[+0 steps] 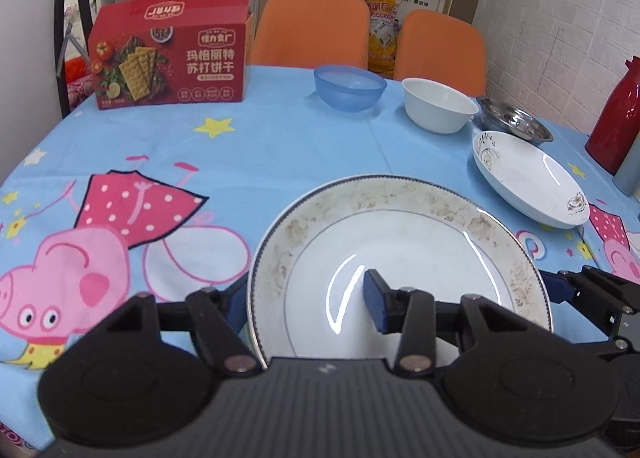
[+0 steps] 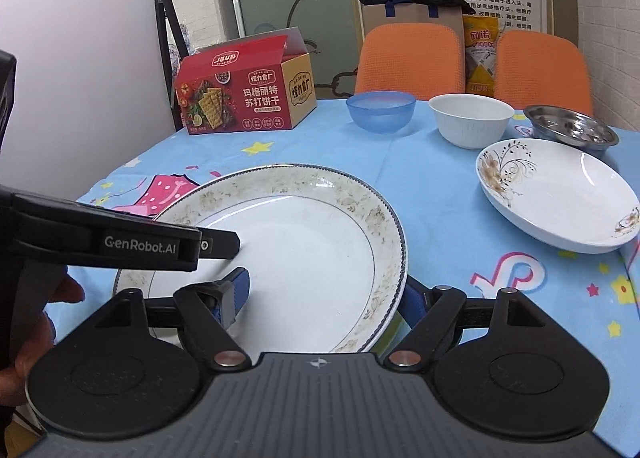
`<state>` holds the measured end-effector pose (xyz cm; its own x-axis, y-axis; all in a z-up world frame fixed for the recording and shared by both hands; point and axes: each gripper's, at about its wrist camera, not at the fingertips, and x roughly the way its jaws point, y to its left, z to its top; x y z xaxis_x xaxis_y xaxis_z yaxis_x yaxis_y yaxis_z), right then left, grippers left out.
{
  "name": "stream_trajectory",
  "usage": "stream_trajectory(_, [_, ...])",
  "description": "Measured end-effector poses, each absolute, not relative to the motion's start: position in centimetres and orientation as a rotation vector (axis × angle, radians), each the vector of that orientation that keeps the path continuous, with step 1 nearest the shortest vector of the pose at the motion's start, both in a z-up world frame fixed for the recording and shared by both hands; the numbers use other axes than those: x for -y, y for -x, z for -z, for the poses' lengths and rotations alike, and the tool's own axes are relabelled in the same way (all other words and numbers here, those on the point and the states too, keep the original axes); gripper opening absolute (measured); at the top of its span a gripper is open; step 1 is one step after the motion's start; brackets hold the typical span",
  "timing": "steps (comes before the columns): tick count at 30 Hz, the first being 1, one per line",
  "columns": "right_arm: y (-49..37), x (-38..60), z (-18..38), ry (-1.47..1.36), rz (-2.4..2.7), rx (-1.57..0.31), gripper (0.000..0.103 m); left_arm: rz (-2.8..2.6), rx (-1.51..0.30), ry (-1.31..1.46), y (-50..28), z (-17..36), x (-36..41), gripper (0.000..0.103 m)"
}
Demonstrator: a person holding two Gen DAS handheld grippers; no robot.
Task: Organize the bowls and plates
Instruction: 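Carry the gold-rimmed plate onto the green plate and open the left tool, then reach the left tool to the floral white plate and grasp its rim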
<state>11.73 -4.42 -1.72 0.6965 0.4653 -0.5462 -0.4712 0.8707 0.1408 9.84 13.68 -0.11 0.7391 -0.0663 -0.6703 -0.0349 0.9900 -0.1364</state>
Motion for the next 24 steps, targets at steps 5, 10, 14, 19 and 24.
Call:
stream_trajectory(5, [-11.7, 4.2, 2.0, 0.021, -0.527, -0.584, 0.103, 0.032, -0.731, 0.167, -9.8, 0.3, -13.9, 0.051])
stream_trajectory(10, [-11.4, 5.1, 2.0, -0.042, -0.529, -0.575, 0.103, 0.042, -0.719, 0.214, -9.7, 0.3, -14.2, 0.057])
stream_trajectory(14, [-11.3, 5.3, 1.9, -0.069, -0.525, -0.568, 0.103, 0.024, -0.66, 0.196, -8.8, -0.8, -14.0, 0.061])
stream_trajectory(19, [-10.9, 5.1, 1.7, -0.044, -0.472, -0.534, 0.103, 0.02, -0.559, 0.108, -7.5, -3.1, -13.0, 0.071])
stream_trajectory(24, [-9.9, 6.0, 0.6, -0.032, -0.445, -0.448, 0.103, 0.021, -0.54, 0.092, -7.4, -3.9, -12.4, 0.072])
